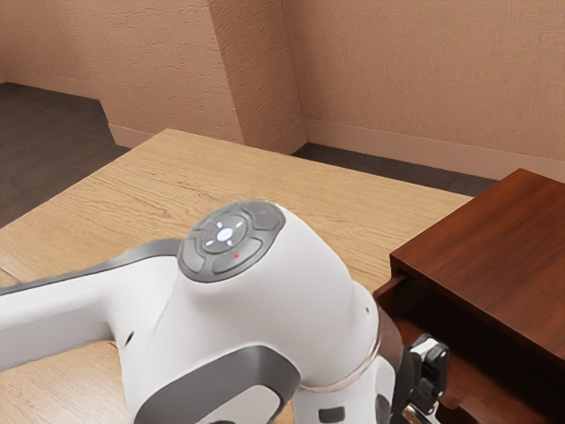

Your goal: Pull the drawer handle with one arm to open the drawer

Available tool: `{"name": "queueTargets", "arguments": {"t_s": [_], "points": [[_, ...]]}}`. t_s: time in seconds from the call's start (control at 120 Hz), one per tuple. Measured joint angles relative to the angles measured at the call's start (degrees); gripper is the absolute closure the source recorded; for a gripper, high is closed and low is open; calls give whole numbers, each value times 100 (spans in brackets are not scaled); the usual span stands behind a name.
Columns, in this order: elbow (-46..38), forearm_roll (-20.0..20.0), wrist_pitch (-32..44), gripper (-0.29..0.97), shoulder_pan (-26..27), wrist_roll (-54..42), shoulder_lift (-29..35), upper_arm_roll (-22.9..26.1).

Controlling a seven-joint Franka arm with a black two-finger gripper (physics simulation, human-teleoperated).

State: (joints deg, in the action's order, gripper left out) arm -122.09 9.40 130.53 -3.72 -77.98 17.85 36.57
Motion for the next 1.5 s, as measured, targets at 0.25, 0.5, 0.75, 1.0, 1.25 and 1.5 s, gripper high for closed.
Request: {"name": "queueTargets", "arguments": {"t_s": [0.25, 0.5, 0.75, 1.0, 1.25, 1.5], "points": [[-139, 104, -16, 70, 39, 19, 184, -16], [-352, 201, -68, 71, 40, 32, 500, -27], [-473, 319, -140, 71, 49, 39, 761, -26], [-635, 432, -204, 70, 116, 43, 968, -34], [-701, 462, -292, 71, 118, 45, 1172, -52], [-167, 545, -860, 30, 117, 9, 1599, -254]]}}
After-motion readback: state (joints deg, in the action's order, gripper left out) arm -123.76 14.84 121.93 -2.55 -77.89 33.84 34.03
